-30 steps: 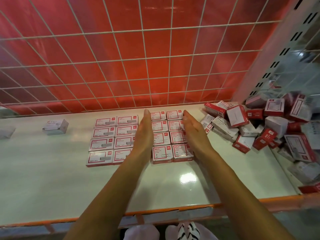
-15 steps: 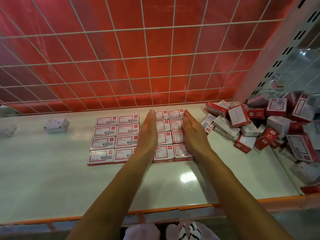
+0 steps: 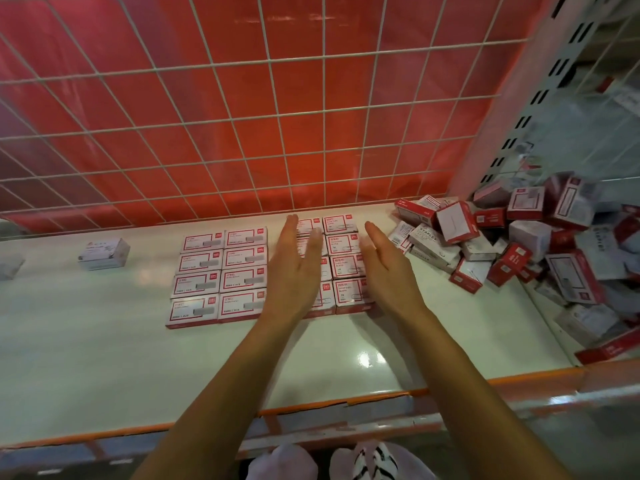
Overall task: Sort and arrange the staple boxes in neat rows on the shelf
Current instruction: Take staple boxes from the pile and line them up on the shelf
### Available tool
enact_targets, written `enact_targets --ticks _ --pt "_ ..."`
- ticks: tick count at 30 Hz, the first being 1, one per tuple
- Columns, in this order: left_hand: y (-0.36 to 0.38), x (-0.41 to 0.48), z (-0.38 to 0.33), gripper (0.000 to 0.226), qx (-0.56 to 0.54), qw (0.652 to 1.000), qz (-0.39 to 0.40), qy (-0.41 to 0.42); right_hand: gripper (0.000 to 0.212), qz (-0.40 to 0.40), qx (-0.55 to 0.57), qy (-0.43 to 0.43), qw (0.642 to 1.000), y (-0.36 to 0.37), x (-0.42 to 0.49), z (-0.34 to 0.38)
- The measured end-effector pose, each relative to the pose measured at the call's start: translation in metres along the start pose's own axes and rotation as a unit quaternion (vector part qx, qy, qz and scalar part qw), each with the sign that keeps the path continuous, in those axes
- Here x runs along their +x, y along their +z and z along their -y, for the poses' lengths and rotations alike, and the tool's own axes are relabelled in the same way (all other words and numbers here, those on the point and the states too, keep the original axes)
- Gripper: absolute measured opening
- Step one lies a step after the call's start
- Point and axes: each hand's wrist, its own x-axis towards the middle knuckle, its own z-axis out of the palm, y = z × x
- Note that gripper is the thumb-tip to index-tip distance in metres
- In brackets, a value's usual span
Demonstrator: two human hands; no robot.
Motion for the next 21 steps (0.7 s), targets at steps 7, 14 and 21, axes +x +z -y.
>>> enact_targets --ticks 7,14,21 --pt "0.027 -0.014 -0.008 0.055 0.142 0.982 0.009 0.124 0.04 -0.035 -0.142 -0.057 0.988 -0.006 -0.007 -0.02" --pt "0.05 -0.02 -0.017 0.052 0.249 0.95 0.029 0.187 0.036 -0.07 -0.228 -0.09 0.967 -0.034 -0.019 -0.034" --pt "0.085 -0.037 -0.029 0.047 0.279 0.916 0.059 0.282 0.039 -0.112 -0.261 -0.063 0.957 -0.073 -0.04 -0.056"
